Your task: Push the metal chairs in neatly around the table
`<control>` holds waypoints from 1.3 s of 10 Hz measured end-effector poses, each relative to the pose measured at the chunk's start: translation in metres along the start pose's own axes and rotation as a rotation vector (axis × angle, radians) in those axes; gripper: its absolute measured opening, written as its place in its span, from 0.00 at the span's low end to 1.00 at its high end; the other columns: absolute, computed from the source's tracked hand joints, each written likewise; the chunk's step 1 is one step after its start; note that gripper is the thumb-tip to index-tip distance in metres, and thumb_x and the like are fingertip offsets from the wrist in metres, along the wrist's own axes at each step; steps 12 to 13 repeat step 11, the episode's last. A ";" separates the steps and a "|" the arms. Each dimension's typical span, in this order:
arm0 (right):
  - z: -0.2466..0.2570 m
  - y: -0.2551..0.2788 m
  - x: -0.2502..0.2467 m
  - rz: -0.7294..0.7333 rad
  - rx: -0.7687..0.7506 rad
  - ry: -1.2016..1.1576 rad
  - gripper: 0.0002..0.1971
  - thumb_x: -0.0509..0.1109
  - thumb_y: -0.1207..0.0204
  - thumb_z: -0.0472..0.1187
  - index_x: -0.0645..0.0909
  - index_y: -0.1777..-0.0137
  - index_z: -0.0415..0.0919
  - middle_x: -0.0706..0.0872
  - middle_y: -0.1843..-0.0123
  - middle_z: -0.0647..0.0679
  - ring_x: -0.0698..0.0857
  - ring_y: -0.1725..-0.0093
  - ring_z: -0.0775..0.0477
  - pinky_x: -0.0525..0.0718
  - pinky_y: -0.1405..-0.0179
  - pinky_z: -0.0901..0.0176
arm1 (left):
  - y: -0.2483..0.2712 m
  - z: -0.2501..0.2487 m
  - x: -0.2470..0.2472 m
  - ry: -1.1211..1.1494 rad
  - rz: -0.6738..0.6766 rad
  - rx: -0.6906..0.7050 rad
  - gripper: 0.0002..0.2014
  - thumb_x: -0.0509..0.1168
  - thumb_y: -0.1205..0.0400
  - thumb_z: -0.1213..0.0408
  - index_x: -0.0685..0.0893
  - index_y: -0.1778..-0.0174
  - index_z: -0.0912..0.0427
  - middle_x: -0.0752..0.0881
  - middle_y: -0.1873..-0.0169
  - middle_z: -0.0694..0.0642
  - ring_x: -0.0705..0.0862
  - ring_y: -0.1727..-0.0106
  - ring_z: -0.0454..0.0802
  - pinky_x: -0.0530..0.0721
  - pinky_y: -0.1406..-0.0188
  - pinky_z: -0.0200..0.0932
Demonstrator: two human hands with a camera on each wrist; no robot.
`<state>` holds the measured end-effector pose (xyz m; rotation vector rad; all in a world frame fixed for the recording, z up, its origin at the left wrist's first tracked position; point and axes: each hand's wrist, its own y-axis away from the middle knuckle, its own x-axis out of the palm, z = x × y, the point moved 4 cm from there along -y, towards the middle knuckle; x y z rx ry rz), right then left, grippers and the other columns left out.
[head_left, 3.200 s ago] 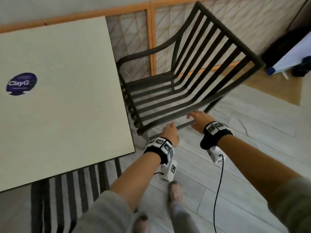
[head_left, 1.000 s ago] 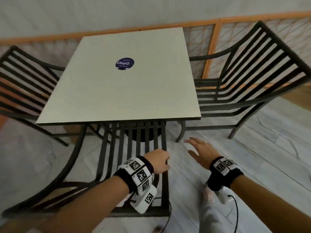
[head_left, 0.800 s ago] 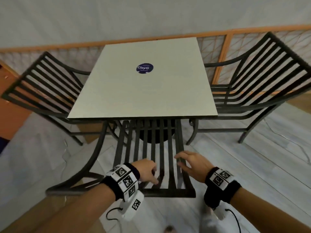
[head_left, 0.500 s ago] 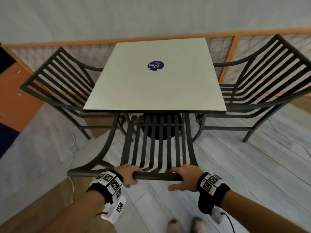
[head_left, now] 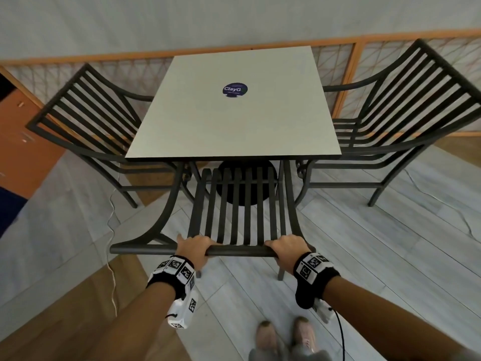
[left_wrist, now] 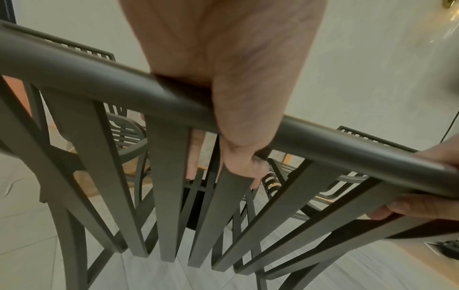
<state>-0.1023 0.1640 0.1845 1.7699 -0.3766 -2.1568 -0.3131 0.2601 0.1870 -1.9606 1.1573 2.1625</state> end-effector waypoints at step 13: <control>-0.041 0.029 -0.076 0.051 0.043 -0.227 0.37 0.75 0.37 0.65 0.69 0.29 0.57 0.85 0.38 0.51 0.84 0.41 0.48 0.83 0.38 0.48 | 0.004 -0.020 -0.023 0.389 0.189 0.009 0.25 0.74 0.26 0.63 0.79 0.33 0.47 0.81 0.38 0.51 0.79 0.33 0.52 0.74 0.26 0.54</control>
